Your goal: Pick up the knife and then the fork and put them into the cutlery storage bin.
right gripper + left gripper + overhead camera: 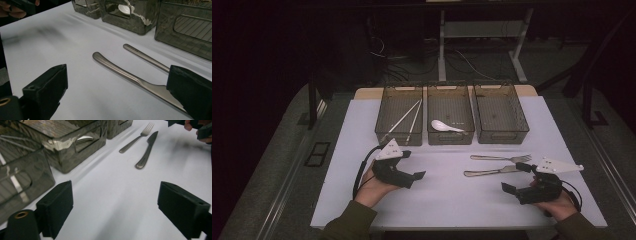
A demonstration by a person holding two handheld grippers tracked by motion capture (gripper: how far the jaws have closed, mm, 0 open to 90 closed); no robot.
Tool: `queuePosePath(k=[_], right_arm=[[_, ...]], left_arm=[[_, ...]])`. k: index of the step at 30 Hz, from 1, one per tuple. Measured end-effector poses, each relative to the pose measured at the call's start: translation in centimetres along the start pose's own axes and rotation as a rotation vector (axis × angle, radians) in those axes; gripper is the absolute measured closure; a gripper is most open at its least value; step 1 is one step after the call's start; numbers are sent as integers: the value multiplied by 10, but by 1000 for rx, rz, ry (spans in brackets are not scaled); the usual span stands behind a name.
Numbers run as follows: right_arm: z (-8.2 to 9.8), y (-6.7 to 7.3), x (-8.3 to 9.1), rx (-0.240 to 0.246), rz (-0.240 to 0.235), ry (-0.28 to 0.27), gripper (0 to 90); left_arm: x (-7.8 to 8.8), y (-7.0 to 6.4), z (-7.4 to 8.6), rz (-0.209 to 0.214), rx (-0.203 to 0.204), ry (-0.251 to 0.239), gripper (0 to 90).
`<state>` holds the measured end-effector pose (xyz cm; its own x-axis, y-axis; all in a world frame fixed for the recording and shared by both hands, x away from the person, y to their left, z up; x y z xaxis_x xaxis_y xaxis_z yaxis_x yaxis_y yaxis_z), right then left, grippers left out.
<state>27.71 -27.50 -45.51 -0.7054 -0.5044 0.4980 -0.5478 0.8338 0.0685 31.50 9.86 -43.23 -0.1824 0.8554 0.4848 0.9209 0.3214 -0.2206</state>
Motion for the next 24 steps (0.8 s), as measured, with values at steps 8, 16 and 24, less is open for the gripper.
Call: queuePosePath(k=[8,16,24], right_arm=[[1,0,1,-8,-3,18,36],[-2,0,4,16,-21,51,108],[-10,-7,2,16,1,81,255]], left_arm=[[14,-5,17,-25,13,-21,0],[20,-7,28,-43,31,-32,0],[17,-8,29,-27,29,-25,0]])
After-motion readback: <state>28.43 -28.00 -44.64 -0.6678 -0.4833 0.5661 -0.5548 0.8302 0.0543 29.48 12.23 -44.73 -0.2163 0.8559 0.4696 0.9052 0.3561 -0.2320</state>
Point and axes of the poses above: each handheld gripper's, and its own axes: x roughly backward along the jaws, z roughly out of its underside, y roughly to its left, the point moved 5 cm from there along -x, roughly forward along the jaws, and after that the axes turned 15 degrees about z, right-handed, at the moved point
